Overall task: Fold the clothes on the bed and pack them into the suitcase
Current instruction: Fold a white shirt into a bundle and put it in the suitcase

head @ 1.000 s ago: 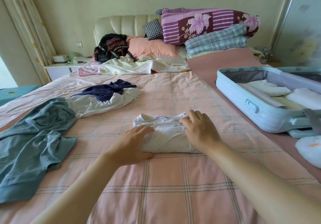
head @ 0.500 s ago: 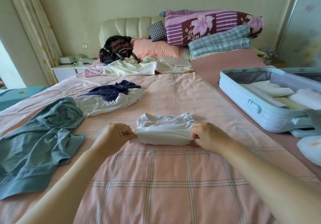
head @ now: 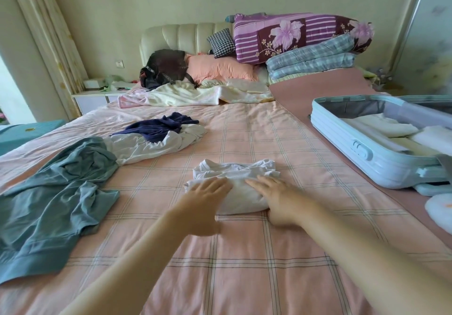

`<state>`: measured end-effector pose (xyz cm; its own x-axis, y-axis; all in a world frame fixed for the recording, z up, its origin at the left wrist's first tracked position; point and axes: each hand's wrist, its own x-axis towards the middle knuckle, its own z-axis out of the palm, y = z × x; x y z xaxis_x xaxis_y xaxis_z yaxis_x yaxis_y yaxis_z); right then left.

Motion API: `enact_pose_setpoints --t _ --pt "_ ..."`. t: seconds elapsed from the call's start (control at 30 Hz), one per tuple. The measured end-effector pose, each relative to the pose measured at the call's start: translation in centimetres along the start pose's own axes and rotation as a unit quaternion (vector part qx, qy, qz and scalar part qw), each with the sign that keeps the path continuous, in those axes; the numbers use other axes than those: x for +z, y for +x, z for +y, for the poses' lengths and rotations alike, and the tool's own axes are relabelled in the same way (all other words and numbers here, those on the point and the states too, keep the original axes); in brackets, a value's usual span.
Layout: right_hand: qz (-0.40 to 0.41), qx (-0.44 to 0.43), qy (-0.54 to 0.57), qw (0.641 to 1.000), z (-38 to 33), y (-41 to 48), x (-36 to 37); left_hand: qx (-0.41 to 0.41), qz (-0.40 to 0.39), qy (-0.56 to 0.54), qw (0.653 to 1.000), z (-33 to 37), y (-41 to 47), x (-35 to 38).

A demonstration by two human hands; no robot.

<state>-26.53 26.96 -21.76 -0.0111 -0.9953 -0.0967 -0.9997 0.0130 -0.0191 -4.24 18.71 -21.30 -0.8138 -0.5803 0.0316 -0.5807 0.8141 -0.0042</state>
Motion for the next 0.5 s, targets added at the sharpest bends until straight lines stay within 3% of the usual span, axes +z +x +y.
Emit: enact_pose_setpoints --t 0.3,0.4,0.5 --pt "0.063 0.041 0.126 0.989 2.1 0.4 -2.4 -0.126 0.042 -0.202 0.970 -3.1 1.2 -1.6" --pt "0.089 0.083 0.248 0.961 3.3 0.0 -3.5 -0.154 0.040 -0.317 0.935 -3.9 1.2 -2.6" --pt "0.156 0.142 0.327 0.921 4.5 0.6 -2.9 -0.201 0.089 -0.388 0.895 -4.7 2.1 -1.7"
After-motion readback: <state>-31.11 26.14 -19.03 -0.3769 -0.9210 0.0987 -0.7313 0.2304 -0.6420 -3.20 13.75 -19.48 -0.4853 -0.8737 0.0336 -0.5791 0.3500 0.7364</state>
